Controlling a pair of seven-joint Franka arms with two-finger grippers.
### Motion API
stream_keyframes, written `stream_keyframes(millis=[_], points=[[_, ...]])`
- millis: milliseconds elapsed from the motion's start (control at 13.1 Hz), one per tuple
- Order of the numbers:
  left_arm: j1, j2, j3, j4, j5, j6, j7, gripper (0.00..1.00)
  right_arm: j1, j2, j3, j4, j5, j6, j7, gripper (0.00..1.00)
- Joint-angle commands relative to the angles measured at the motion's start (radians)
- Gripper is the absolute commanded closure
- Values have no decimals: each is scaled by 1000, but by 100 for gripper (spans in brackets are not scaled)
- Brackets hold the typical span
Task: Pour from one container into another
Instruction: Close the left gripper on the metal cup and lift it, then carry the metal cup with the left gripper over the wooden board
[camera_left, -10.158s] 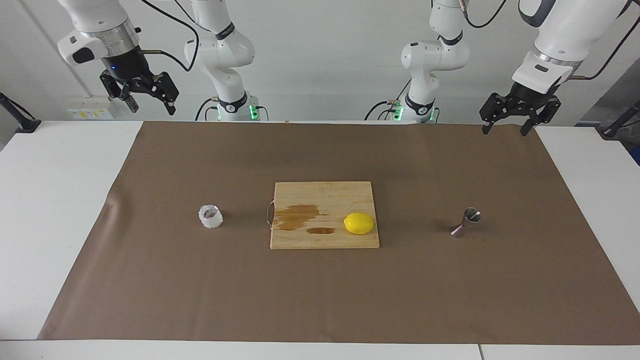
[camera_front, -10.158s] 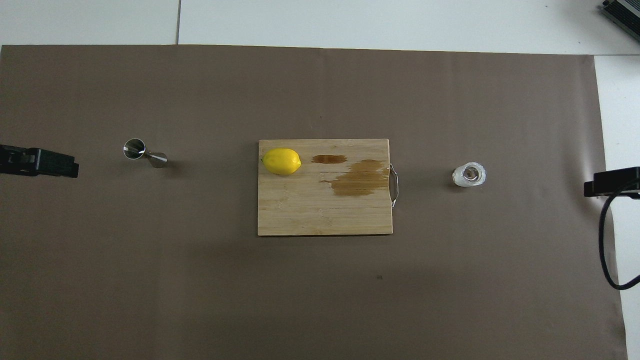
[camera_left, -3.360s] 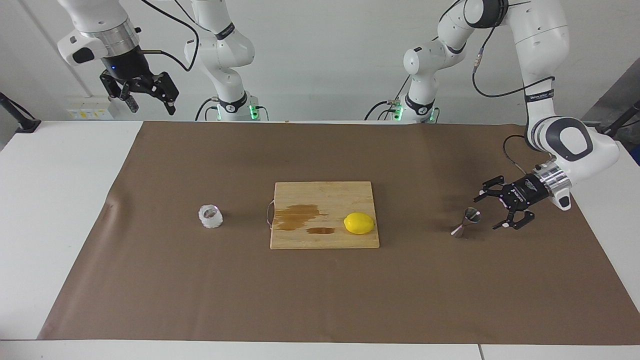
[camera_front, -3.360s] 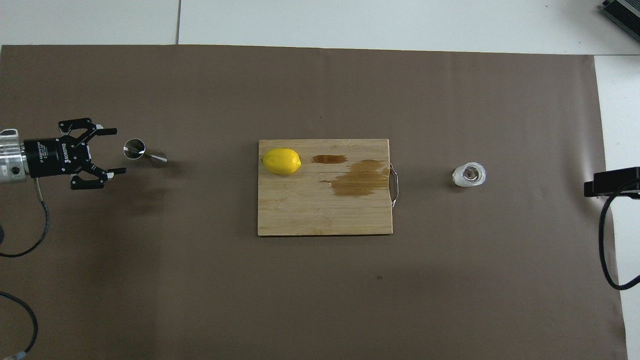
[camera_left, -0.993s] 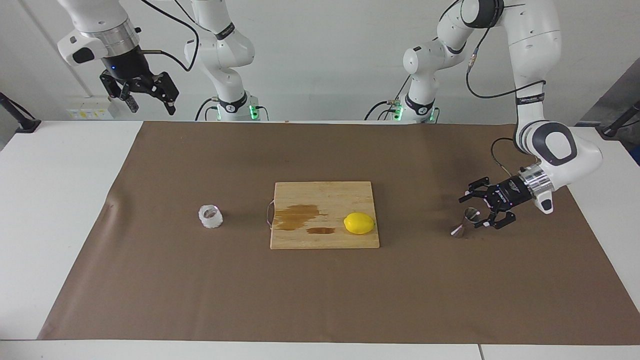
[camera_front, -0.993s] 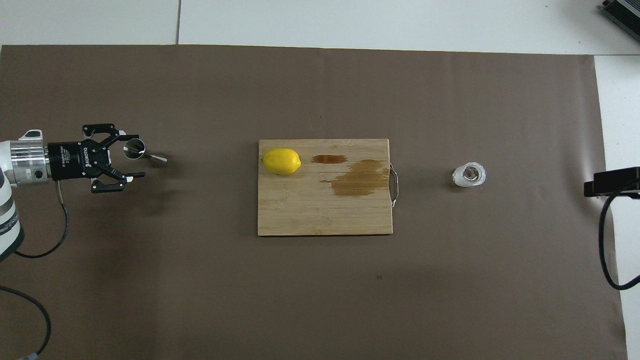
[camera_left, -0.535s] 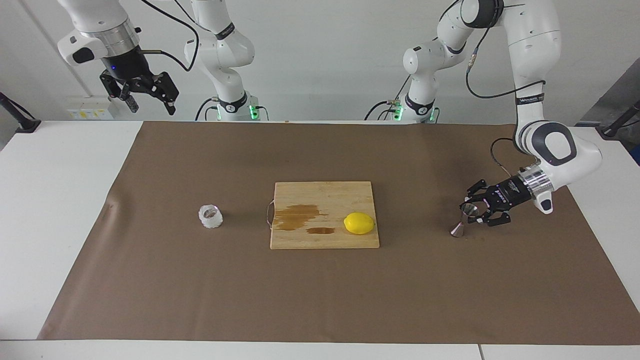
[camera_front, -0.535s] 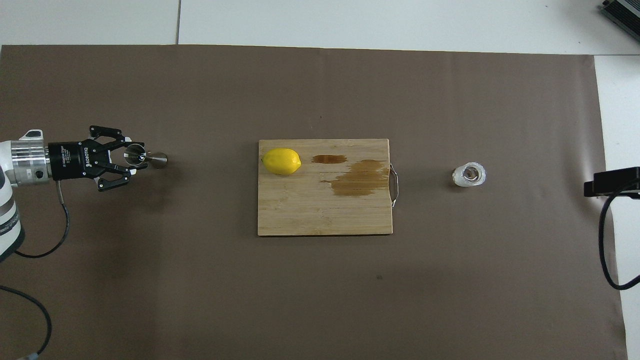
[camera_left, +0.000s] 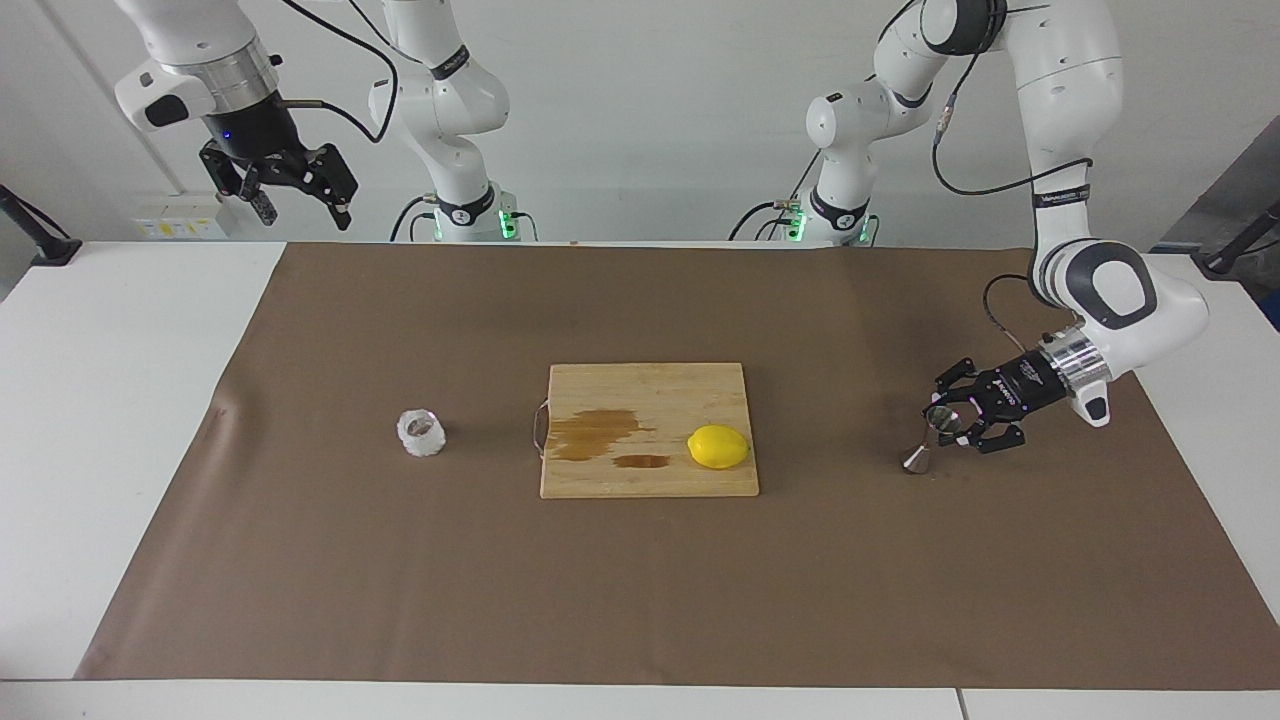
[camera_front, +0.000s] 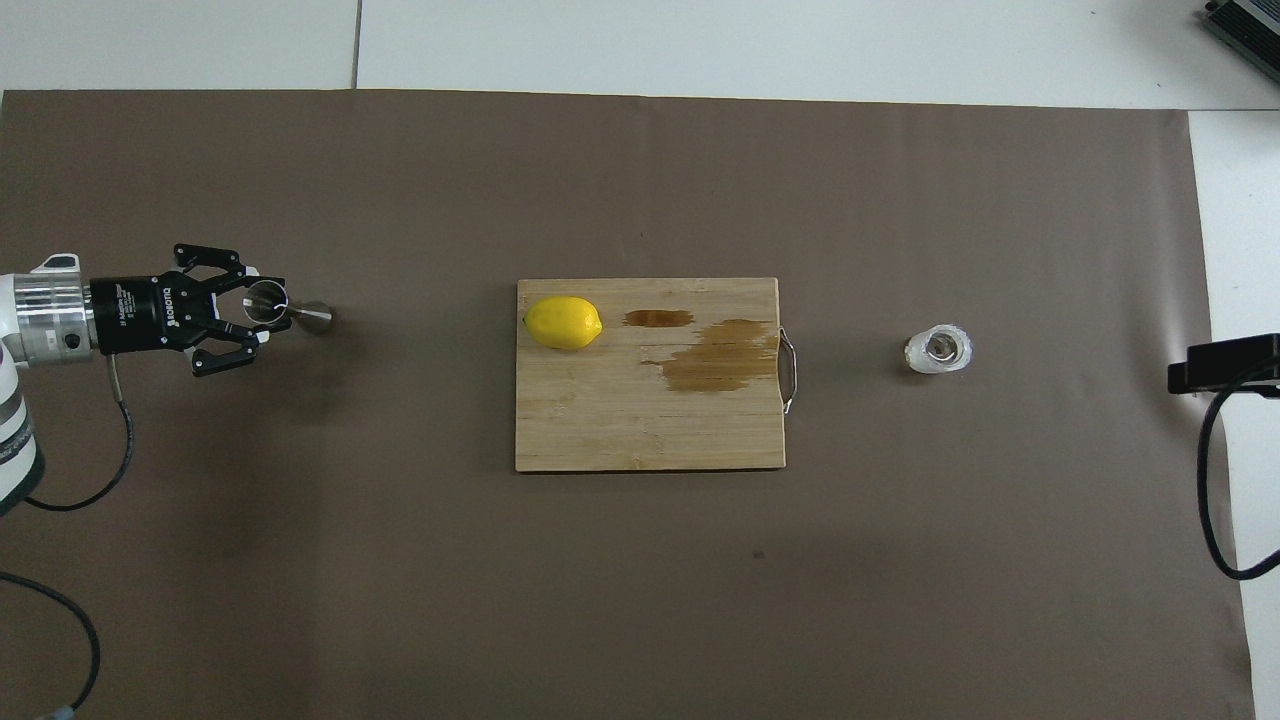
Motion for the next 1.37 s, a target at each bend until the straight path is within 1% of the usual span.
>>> stream_keyframes(millis=[0, 229, 382, 458, 687, 840, 1069, 1146, 1298], points=[[-46, -27, 14, 12, 0, 8, -82, 100, -4, -20, 6, -18, -16, -8, 11, 0], [-48, -31, 6, 23, 6, -18, -107, 100, -4, -20, 6, -18, -16, -8, 11, 0], [-78, -64, 6, 23, 6, -33, -171, 100, -4, -20, 6, -18, -18, -8, 11, 0], [-116, -90, 8, 17, 6, -27, -196, 100, -4, -20, 6, -18, -16, -8, 11, 0], [-211, -126, 6, 2, 3, -33, -198, 100, -4, -20, 6, -18, -16, -8, 11, 0], [-306, -136, 6, -11, 0, -13, -197, 100, -4, -20, 6, -18, -16, -8, 11, 0], [-420, -142, 5, -11, -8, 16, -196, 100, -4, -20, 6, -18, -18, -7, 11, 0], [-472, -142, 5, -14, -16, 55, -199, 100, -4, -20, 6, -18, -16, -8, 11, 0], [-559, -145, 5, -34, -83, 153, -205, 100, -4, -20, 6, -18, -18, -8, 11, 0]])
